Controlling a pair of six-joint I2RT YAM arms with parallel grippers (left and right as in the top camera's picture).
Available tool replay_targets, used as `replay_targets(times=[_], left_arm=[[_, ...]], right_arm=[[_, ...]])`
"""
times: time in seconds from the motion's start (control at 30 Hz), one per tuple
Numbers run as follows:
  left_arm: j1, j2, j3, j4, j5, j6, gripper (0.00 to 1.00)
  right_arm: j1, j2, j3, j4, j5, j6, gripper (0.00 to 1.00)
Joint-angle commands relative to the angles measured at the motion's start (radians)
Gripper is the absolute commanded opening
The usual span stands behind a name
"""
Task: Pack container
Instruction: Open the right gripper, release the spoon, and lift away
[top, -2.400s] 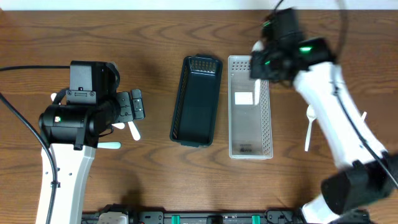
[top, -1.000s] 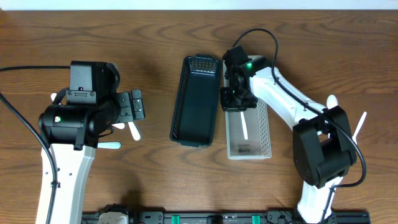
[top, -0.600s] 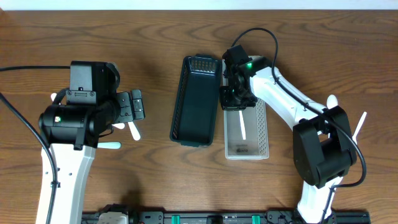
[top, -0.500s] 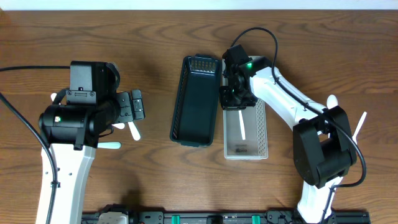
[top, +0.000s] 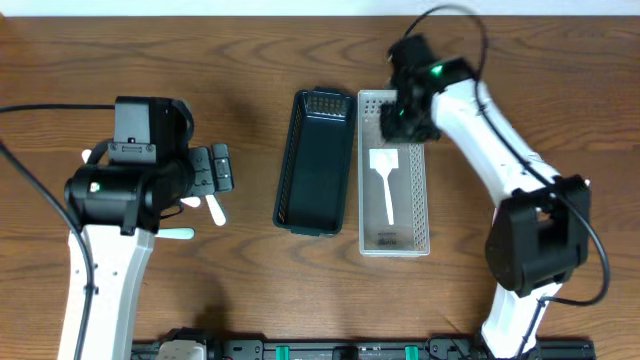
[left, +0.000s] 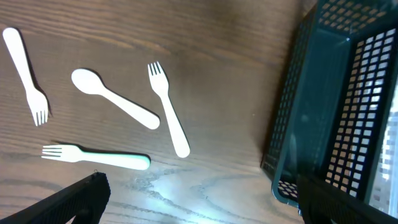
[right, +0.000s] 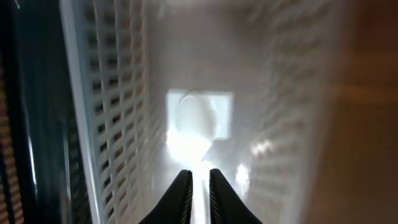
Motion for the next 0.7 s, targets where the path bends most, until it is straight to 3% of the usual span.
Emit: replay_targets(times=[0.0, 0.27, 0.37, 0.5, 0.67], left_arm=[[-0.006, 0.067, 0.021, 0.008, -0.001, 0.007, 0.98], [-0.006, 0.293, 0.02, 0.039, -0.001, 0.017, 1.0], [-0.006, 0.38, 0.02, 0.039, 0.0, 0.017, 0.91], [-0.008, 0.488, 0.02, 0.039, 0.026, 0.017, 0.68], [-0.031, 0.603, 0.02, 0.038, 0.053, 0.016, 0.49]], right_arm=[[-0.035, -0.093, 0.105, -0.023, 0.078, -0.056, 0.14], [-0.11, -0.264, 0.168, -0.07, 0.085, -0.068, 0.13], [-0.13, -0.309, 0.168, -0.097, 0.088, -0.082, 0.13], [-0.14, -0.342, 0.168, -0.127, 0.111, -0.089, 0.13], [-0.14, -0.346, 0.168, -0.148, 0.134, -0.089, 0.13]])
